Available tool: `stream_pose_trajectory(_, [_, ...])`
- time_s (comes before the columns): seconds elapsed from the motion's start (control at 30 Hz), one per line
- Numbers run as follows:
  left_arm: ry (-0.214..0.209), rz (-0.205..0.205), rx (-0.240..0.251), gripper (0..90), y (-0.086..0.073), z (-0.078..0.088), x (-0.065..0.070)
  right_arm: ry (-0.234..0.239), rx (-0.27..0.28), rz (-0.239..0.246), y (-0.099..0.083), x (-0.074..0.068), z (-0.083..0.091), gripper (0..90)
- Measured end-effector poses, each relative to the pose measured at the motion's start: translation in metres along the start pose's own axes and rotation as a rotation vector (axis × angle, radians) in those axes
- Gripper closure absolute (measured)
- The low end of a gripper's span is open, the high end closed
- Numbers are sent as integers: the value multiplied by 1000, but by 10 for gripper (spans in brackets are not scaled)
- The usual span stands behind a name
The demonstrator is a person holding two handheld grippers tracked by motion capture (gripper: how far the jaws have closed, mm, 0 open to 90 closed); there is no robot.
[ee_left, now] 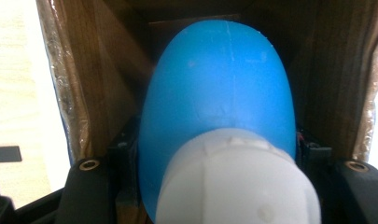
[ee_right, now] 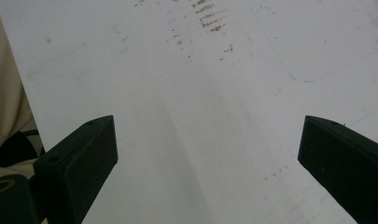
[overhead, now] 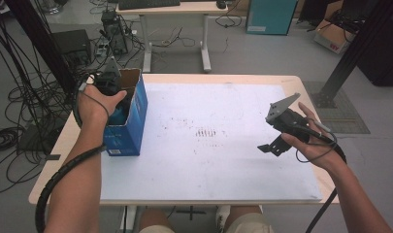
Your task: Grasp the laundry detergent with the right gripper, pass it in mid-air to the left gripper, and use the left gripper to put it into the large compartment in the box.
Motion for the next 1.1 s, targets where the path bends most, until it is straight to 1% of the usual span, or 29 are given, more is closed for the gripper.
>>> stream_pose_trajectory(0.1, [2,-2,0,364,0,0,0,1,-13,4,-1,1,1,47])
stream_pose_trajectory(0.13, [2,-1,0,364,0,0,0,0,0,2,-2,1,0,46])
stream_pose_trajectory(0.2, [1,1,2,364,0,0,0,1,-6,3,-2,1,1,47])
stream_pose_trajectory(0.4, [-1,0,4,363,-1,0,-1,-1,1,-1,-2,0,1,46])
stream_pose_trajectory(0.53, [-1,0,3,362,-1,0,-1,-4,1,5,-1,0,2,47])
stream_pose_trajectory(0.57, [-1,1,3,362,-1,0,0,-6,-7,8,-1,0,3,47])
stream_pose_trajectory(0.6, [-1,1,3,362,0,0,0,-7,4,3,-1,0,3,47])
stream_pose_trajectory(0.63, [-2,1,3,362,0,-1,0,-8,5,2,-1,0,3,47])
stream_pose_trajectory(1.07, [-6,0,4,360,-1,-1,0,-11,-1,3,-1,0,6,47])
stream_pose_trajectory(1.1, [-5,-1,4,360,-1,-1,0,-11,-7,5,-1,0,6,47])
Point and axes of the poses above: each handheld gripper's, and its own axes: z roughly backward along the jaws, y roughly out of its top, x roughly to its right, the point moved 1 cm from there along -z, roughly forward along the jaws, and after that the axes turned 5 degrees about -z, right-handed, at the moved point
